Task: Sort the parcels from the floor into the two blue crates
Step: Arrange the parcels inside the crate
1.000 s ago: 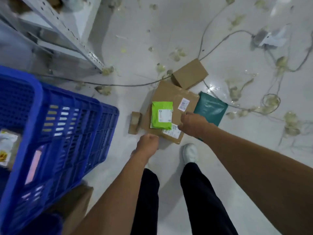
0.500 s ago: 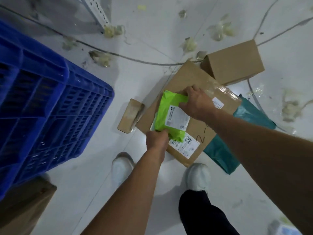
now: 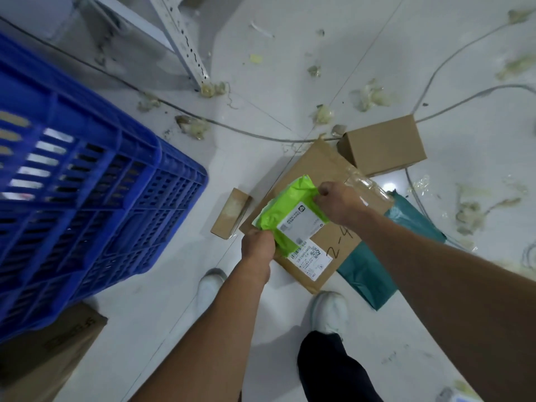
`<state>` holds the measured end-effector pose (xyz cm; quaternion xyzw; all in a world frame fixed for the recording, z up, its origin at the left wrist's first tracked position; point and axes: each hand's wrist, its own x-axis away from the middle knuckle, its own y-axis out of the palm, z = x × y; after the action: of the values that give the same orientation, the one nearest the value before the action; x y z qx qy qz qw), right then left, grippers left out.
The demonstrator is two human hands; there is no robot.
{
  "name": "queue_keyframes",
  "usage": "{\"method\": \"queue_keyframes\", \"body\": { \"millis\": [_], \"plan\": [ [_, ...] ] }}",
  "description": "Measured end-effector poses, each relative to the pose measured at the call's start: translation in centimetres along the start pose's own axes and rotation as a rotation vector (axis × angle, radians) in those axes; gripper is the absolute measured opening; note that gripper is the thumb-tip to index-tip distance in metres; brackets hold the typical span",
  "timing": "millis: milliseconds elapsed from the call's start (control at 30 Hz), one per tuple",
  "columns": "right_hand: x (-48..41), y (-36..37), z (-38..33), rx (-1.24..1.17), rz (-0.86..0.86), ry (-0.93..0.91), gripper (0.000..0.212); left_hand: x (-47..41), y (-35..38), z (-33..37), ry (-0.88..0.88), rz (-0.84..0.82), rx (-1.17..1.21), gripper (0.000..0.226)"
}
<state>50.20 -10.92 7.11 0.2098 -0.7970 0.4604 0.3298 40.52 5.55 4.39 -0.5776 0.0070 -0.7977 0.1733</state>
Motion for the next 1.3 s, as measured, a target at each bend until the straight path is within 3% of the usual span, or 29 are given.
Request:
{"method": "queue_keyframes", "body": {
  "millis": [200,567,667,933,1000,1100,1200,1300],
  "plan": [
    [8.1,-6.4,-4.3,-0.016,0.015,-0.041,0.023,8.7,-3.0,4.8,0.075,0.041,0.052,0.040],
    [25.7,-16.5,-11.7,-0.175,0.085,-0.134,0.022,30.5,-10.6,9.7,0.132,0.068,0.268,0.008],
    [30.9,-18.7,-15.4,-0.170,0.038,-0.176,0.029,36.6,-14.0,10.5,0.167,0.089,0.336,0.023],
    [42.3,-19.8,-24.5,-0.265,-0.009,-0.305,0.008,46.9,-23.6,10.2,0.199,0.179,0.551,0.030],
    [44.0,-19.2,-26.9,-0.293,0.006,-0.335,0.010,48.7,-26.2,10.4,0.226,0.176,0.616,0.024],
    [46.2,-18.0,-30.4,-0.330,0.017,-0.404,0.029,50.7,-30.3,10.6,0.275,0.184,0.668,0.020],
    [48.5,-16.4,-34.5,-0.308,-0.001,-0.449,0.013,51.6,-35.1,10.5,0.317,0.216,0.666,0.027],
    [49.7,-14.8,-38.6,-0.292,0.011,-0.499,0.016,51.6,-39.9,10.6,0.366,0.218,0.691,0.027]
  ]
}}
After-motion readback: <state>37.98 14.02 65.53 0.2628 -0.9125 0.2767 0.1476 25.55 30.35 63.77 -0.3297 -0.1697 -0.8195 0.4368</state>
